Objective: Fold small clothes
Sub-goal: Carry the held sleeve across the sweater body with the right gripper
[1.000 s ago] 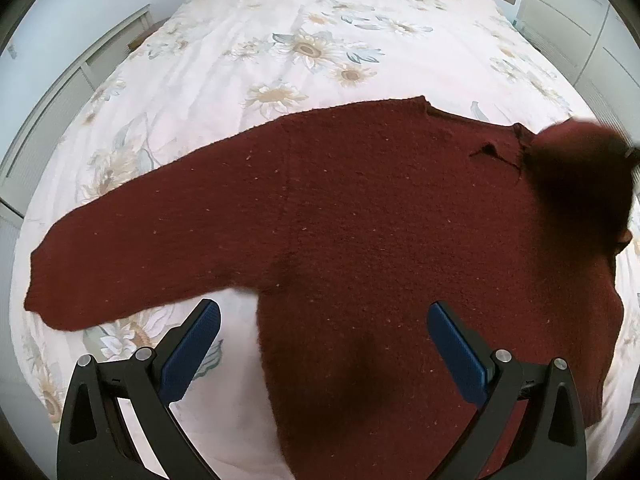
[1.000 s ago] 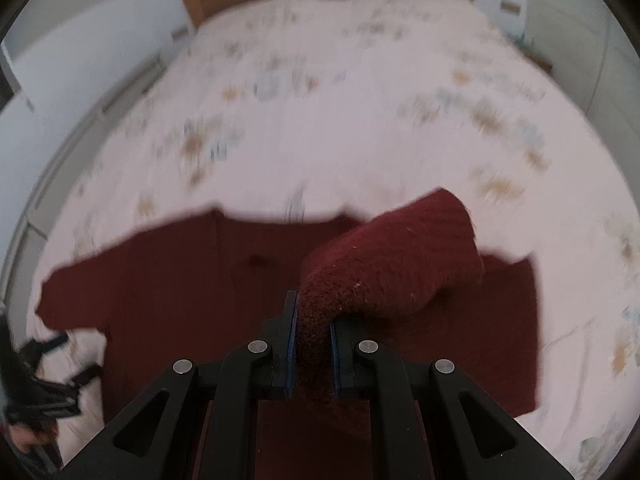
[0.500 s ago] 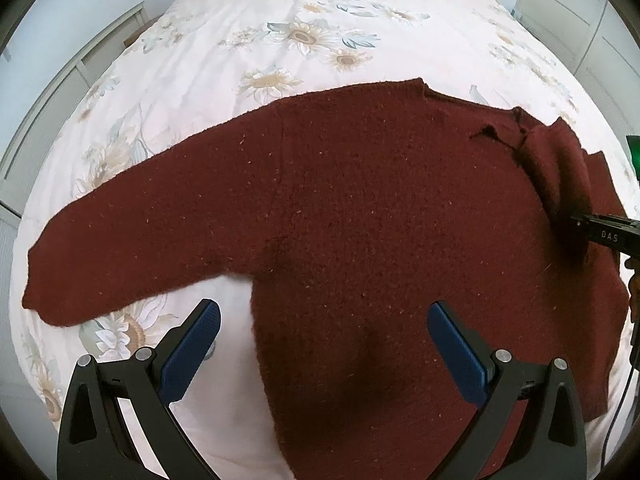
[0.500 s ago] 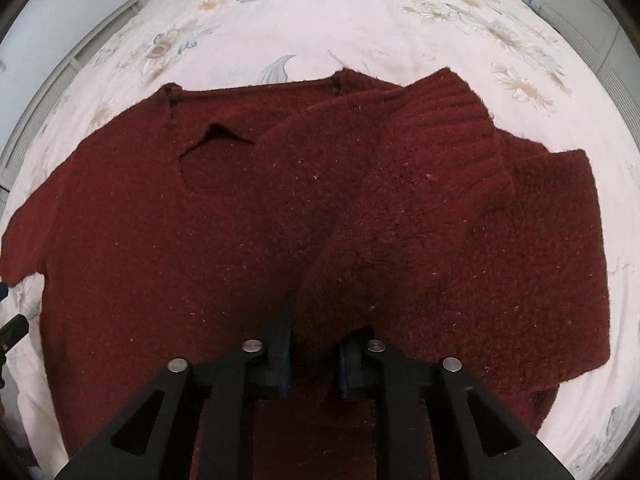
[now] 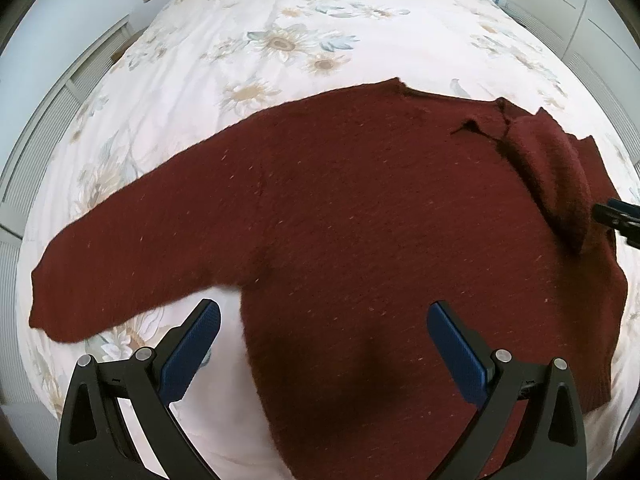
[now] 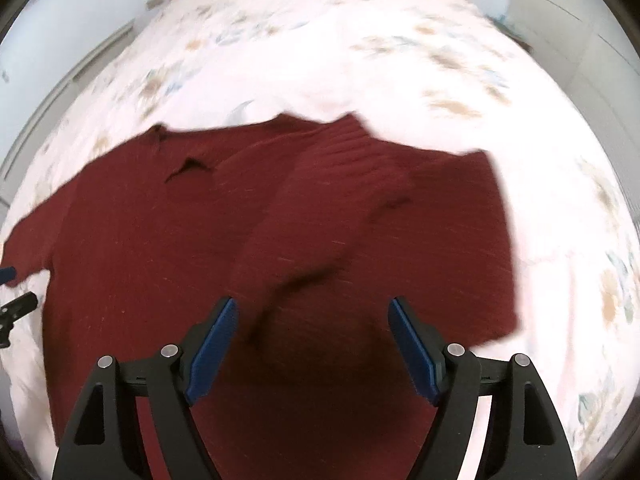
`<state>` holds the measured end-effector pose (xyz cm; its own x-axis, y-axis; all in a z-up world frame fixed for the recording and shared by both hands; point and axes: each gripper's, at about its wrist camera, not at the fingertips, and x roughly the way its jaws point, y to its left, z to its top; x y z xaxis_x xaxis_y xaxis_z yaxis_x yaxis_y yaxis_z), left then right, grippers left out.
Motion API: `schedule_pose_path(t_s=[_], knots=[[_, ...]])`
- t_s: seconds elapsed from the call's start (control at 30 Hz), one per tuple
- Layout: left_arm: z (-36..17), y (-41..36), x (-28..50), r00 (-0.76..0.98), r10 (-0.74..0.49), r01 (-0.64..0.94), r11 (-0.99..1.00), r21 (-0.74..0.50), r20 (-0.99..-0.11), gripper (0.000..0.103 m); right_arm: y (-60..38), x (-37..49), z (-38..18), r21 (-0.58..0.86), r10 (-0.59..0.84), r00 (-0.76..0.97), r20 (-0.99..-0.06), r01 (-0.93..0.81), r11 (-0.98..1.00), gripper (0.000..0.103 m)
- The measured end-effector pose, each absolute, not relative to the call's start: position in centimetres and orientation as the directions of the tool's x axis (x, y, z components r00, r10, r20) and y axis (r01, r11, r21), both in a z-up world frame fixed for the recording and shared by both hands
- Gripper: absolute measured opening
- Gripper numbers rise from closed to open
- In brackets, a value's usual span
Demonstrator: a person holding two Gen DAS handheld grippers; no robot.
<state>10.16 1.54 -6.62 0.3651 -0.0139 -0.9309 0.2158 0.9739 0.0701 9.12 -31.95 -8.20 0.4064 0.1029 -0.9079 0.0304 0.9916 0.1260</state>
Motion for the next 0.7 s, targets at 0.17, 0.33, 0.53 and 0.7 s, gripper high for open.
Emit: schedule_pose_path(t_s=[0.17, 0.33, 0.53, 0.7], knots=[[-6.7, -1.5, 10.7, 0.369, -0.033, 0.285, 0.955, 0.079, -0.929, 0.102, -38.0, 6.5, -8.5, 0.097, 0.025, 0.405, -0.914, 0.16, 0.982, 0.079], [-7.0, -6.5, 12.0, 0.347, -0.082, 0.388, 0.919, 0.063, -0.934, 0.102, -42.5, 4.8, -9.8, 0.102, -0.006, 0.376, -0.926, 0.265, 0.959, 0.079], [-7.1, -15.1, 13.0, 0.355, -0.115, 0.545, 0.832, 0.106, -0.928, 0.102, -43.6, 4.1, -11.5, 0.133, 0.014, 0.364, -0.931, 0.305, 0.943, 0.079], [-7.4, -22.1, 13.7, 0.378, -0.152, 0.633, 0.763, 0.135, -0.913, 0.102, -42.8, 4.7, -12.5, 0.128, 0.015, 0.355, -0.935, 0.298, 0.946, 0.079]])
